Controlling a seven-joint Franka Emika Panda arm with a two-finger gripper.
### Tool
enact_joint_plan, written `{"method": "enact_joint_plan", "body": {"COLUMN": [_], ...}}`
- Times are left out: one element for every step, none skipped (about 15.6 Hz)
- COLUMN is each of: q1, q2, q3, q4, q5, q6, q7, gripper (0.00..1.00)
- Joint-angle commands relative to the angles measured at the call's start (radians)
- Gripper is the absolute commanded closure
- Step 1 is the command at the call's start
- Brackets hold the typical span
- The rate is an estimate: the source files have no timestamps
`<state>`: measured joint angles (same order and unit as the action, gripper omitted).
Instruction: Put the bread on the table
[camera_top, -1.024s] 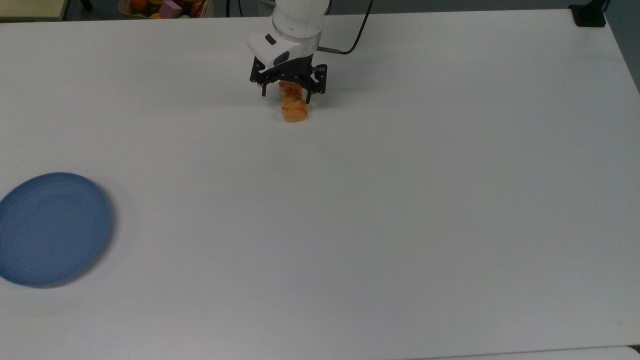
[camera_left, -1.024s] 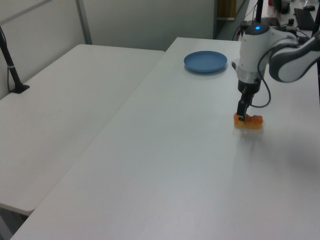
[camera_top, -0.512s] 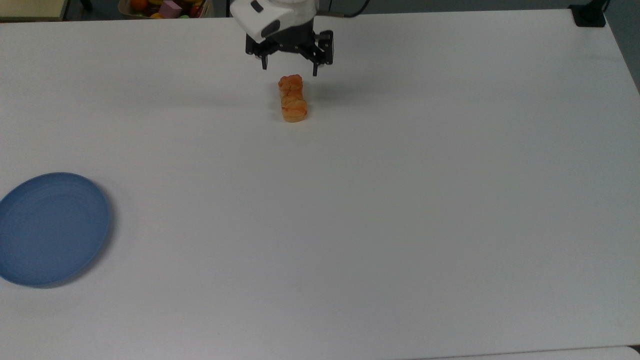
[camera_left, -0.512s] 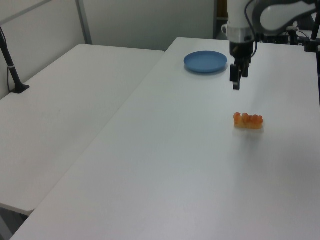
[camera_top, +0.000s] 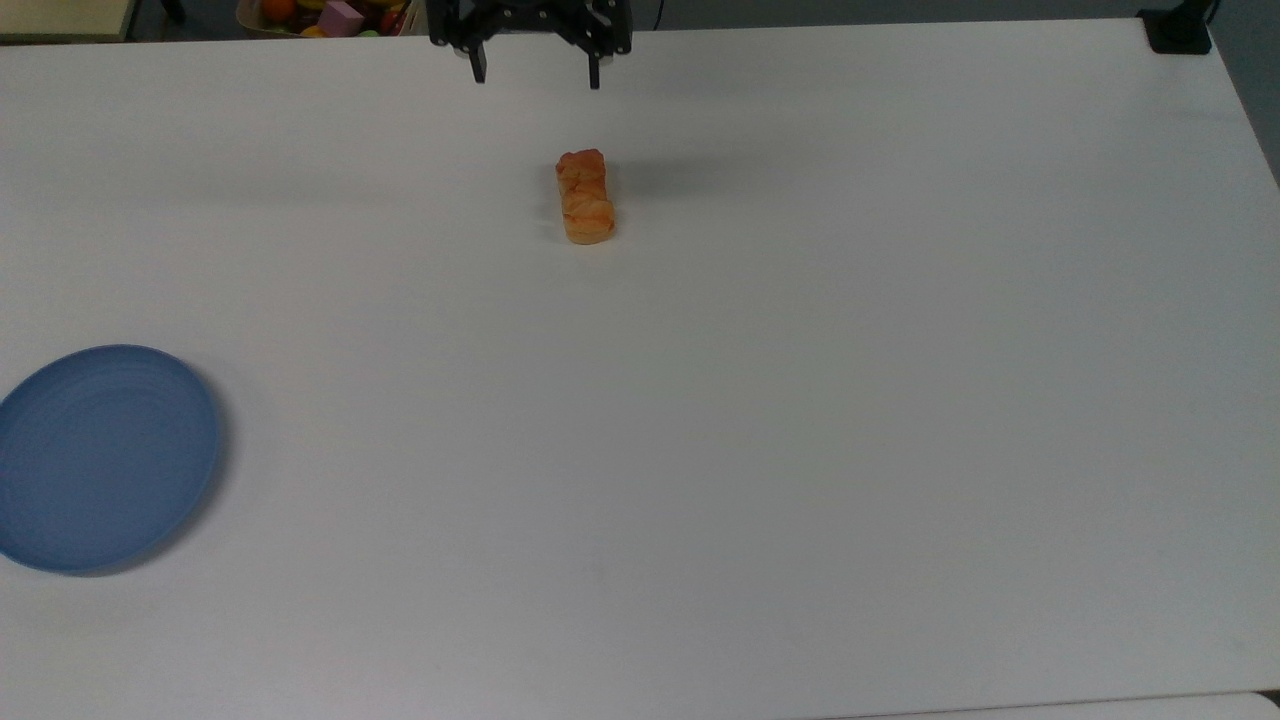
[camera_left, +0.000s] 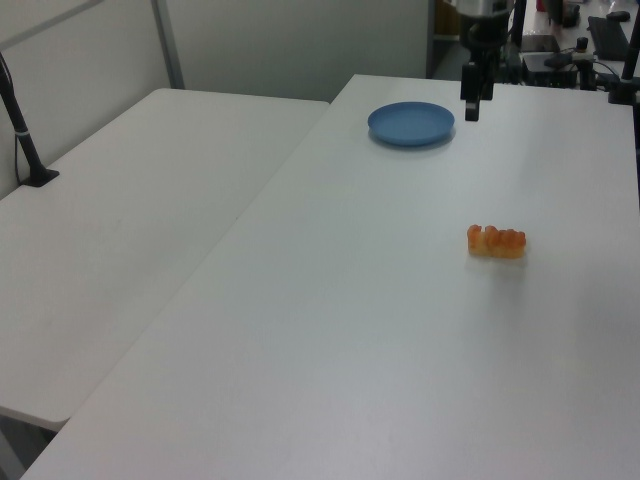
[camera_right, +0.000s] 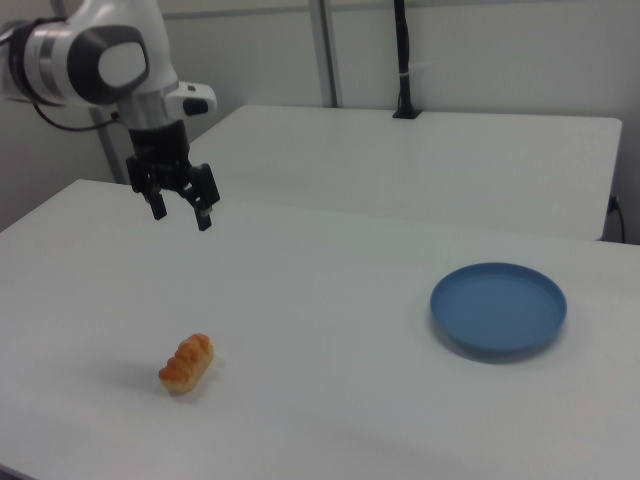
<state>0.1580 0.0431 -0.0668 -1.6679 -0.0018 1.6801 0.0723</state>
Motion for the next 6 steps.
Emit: {"method": "enact_joint_plan", "body": {"q1": [-0.012, -0.017, -0.02, -0.021, -0.026, -0.028], "q2": [0.014, 0.014, 0.011, 0.008, 0.004, 0.004], "q3": [-0.011, -0.011, -0.01, -0.01, -0.01, -0.01], "q4": [0.065, 0.068, 0.068, 0.068, 0.068, 0.068], "q5": [0.025, 0.023, 0.023, 0.023, 0.023, 0.023], "q6": [-0.062, -0.074, -0.083, -0.089, -0.098, -0.1], "q7": [-0.039, -0.039, -0.032, -0.031, -0.031, -0.031], "gripper": [0.0, 0.0, 0.0, 0.0, 0.0, 0.0]}}
